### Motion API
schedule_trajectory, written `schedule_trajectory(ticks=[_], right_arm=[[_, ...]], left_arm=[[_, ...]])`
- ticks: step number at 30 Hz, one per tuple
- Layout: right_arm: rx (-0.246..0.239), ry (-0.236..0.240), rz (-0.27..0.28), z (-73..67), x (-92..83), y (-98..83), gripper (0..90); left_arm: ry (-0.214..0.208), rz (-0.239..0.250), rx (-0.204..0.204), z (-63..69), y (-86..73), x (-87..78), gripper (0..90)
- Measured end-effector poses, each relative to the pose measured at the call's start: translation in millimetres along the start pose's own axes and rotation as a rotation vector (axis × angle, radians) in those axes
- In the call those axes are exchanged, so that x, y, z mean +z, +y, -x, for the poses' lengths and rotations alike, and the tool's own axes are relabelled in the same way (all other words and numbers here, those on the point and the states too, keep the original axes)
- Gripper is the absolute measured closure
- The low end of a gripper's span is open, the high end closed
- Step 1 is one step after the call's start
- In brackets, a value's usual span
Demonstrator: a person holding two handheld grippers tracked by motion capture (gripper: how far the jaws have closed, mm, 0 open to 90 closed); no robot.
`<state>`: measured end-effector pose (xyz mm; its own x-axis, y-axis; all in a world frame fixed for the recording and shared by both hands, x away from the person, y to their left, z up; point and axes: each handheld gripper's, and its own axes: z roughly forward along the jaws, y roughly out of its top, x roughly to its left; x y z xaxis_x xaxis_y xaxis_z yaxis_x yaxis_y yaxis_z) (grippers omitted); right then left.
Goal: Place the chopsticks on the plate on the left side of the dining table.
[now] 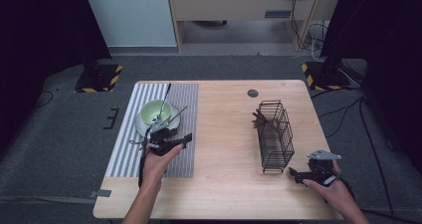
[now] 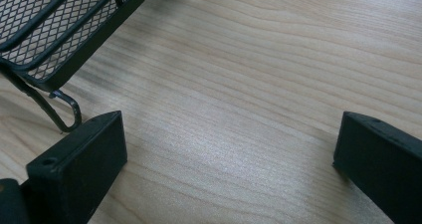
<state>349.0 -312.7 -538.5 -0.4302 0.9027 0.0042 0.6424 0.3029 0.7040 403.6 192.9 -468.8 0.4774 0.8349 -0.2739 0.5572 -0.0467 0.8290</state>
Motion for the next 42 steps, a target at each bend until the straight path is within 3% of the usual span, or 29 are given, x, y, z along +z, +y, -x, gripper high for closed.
schedule_trajectory(ticks=[3, 22, 28, 31, 39, 42], right_arm=[[-0.001, 0.001, 0.0, 0.1, 0.0, 0.0, 0.3], [0.0, 0.0, 0.0, 0.0, 0.1, 0.1, 0.4], [0.0, 0.0, 0.0, 0.0, 0.1, 0.1, 0.3], [0.0, 0.0, 0.0, 0.0, 0.1, 0.1, 0.4], [-0.001, 0.001, 0.001, -0.1, -0.2, -0.2, 0.4], [-0.001, 0.001, 0.001, -0.2, -0.2, -0.2, 0.4]], left_arm=[[-0.026, 0.021, -0.016, 7.2, 6.1, 6.0, 25.4], [-0.128, -0.011, 0.053, 62.4, 46.7, 45.8, 30.2], [-0.15, 0.0, 0.066, 76.0, 57.4, 50.7, 37.3], [-0.179, 0.007, 0.065, 82.4, 61.5, 52.4, 44.1], [-0.247, 0.021, 0.116, 104.3, 73.5, 51.2, 53.0], [-0.284, 0.032, 0.107, 110.6, 76.6, 50.1, 56.1]])
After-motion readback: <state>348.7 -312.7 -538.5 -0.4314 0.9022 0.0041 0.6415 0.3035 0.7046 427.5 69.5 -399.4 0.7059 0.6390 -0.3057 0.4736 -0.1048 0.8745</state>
